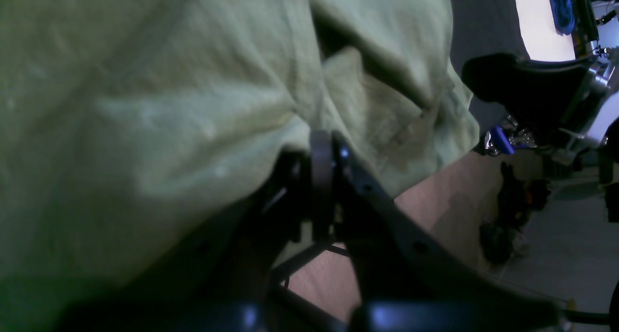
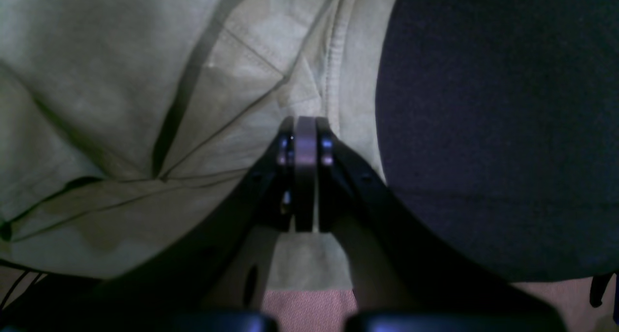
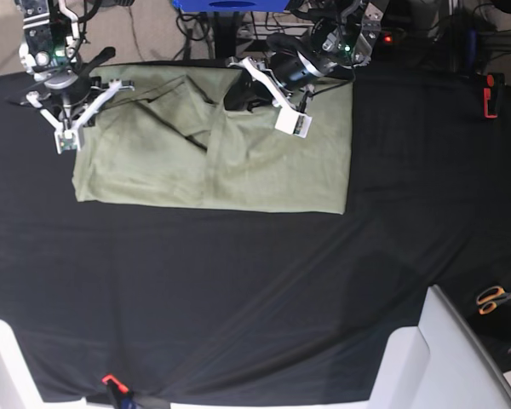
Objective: Fold the T-shirt properly
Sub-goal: 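Grasp the bunched fabric with the left gripper and flatten it, then smooth the folded shirt with the left gripper and raise it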
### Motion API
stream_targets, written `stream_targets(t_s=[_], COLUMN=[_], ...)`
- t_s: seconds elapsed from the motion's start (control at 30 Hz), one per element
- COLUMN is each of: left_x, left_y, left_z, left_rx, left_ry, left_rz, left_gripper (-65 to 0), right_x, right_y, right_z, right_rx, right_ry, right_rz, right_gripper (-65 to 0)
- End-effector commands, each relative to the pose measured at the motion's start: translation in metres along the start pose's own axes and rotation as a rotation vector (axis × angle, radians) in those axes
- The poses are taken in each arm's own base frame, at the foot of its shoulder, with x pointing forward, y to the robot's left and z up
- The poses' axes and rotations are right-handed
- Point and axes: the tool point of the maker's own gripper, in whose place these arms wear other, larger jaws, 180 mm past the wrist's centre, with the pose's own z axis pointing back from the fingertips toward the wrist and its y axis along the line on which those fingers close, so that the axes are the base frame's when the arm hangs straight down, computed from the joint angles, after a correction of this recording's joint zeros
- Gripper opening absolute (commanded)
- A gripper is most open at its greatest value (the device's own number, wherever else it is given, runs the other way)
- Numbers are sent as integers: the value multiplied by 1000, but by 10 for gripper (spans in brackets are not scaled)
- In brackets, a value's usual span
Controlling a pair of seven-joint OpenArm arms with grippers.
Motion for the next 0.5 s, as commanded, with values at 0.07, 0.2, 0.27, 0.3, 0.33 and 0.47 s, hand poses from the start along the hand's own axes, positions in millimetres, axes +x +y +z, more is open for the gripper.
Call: stream_targets(t_s=[0.07,0.2,0.27,0.3,0.33,0.47], left_x=[9,6,4,1,-2,0], left_y=[-7,-8,-10,-14,-15,-27], left_z=[0,1,0,-1,0,-1], left_rx=[-26,-27,-32,-42,-49,-85], left_ry=[-31,-26,-20,-12,0,9], left_rz=[-1,3,1,-3,-14,-57], left_gripper=[-650,-650,-650,-650,-650,-492], right_x=[9,14,15,14,14,14], right_y=[-4,-4,-4,-3,-3,-2], right_z=[1,0,0,0,0,0], right_rx=[-8,-9,-9,-7,-7,-4], right_ry=[-33,-43,-45,-45,-45,-44], right_rz=[1,-1,-1,-2,-2,0], right_gripper=[-650,-650,-650,-650,-650,-650])
